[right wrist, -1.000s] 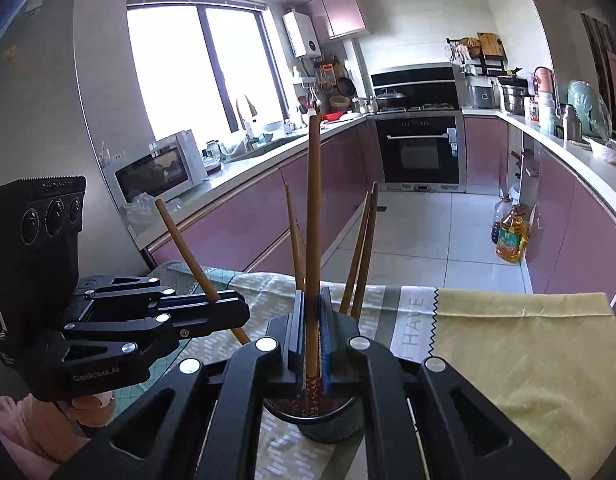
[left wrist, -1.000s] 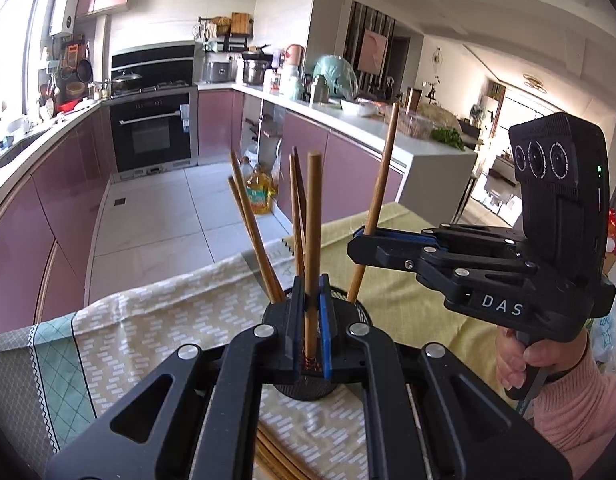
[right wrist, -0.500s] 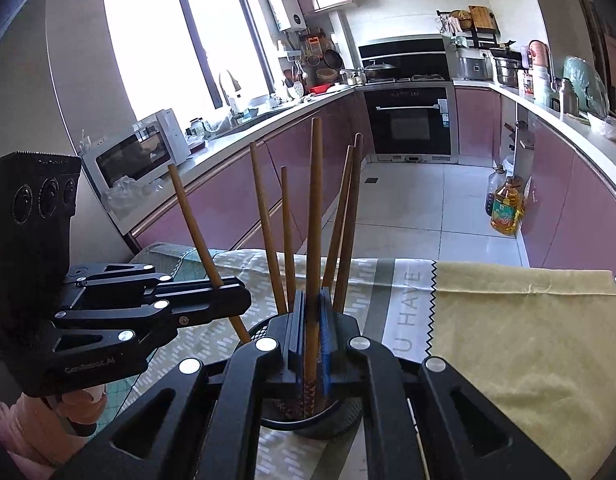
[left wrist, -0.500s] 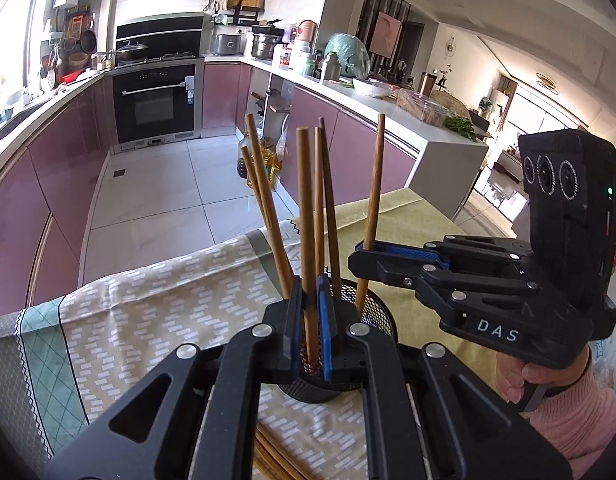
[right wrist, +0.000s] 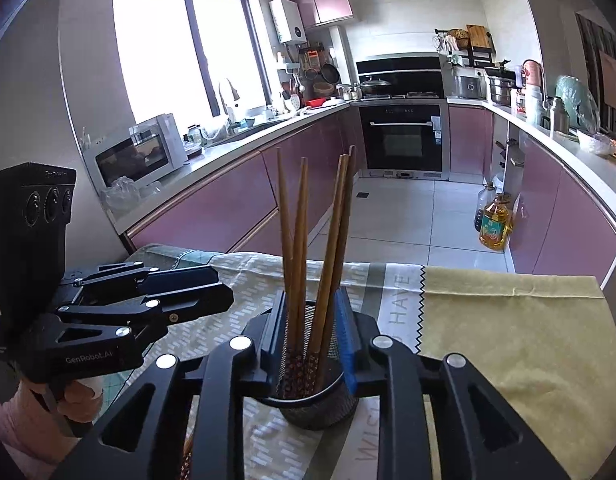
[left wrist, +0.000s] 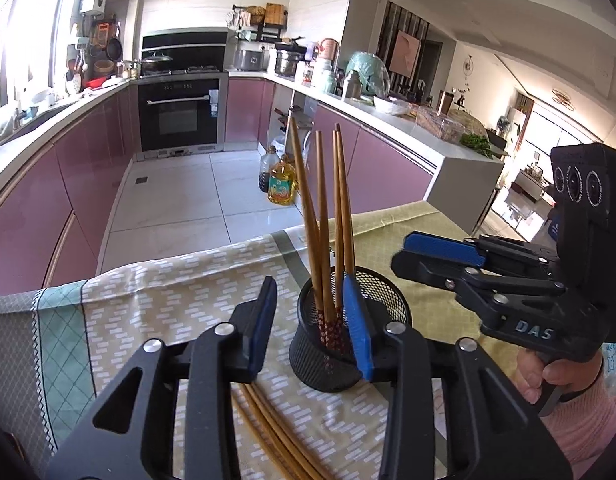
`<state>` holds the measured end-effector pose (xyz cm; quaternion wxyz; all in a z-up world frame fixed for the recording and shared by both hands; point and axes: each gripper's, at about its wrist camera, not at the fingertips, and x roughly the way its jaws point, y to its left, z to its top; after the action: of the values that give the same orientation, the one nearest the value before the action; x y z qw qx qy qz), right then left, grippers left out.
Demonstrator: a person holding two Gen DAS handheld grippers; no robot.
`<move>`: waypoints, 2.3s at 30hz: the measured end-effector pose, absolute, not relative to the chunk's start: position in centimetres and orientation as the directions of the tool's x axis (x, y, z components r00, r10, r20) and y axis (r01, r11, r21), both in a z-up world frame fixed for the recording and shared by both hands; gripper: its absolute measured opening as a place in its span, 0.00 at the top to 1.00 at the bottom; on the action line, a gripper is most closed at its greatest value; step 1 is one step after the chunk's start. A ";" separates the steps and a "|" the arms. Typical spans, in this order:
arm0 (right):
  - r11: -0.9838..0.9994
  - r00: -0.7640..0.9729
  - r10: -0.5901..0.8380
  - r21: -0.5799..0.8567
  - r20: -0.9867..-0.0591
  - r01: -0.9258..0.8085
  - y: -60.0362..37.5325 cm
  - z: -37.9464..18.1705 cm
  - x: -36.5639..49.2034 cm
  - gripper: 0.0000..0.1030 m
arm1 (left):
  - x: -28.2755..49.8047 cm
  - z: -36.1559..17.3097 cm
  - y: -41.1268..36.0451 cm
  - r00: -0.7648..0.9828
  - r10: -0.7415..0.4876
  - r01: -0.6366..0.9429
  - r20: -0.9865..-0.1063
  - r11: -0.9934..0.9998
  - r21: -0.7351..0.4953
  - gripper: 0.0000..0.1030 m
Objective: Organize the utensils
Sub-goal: 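Move both open tools back over the remaining chopsticks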
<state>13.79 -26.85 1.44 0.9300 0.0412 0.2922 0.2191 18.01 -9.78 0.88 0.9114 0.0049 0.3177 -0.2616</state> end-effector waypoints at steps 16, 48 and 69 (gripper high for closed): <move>0.819 0.498 0.529 0.258 -0.687 -0.513 -20.5 -7.4 9.1 0.54 | 12.7 -6.0 -1.8 0.671 -0.299 0.275 -0.679 0.950 -0.146 0.37; 0.860 0.502 0.423 0.160 -0.754 -0.484 -17.8 -9.9 8.7 0.56 | 10.7 -10.6 -3.4 0.599 -0.254 0.271 -0.760 0.957 -0.107 0.36; 0.872 0.503 0.398 0.147 -0.767 -0.466 -17.6 -9.9 9.5 0.64 | 12.0 -11.4 -5.4 0.573 -0.243 0.308 -0.782 0.949 -0.069 0.37</move>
<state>9.53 -17.59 -9.94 0.8661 -0.0397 0.4314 0.2495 12.02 -5.41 -11.39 0.8862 0.0375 0.4349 -0.1553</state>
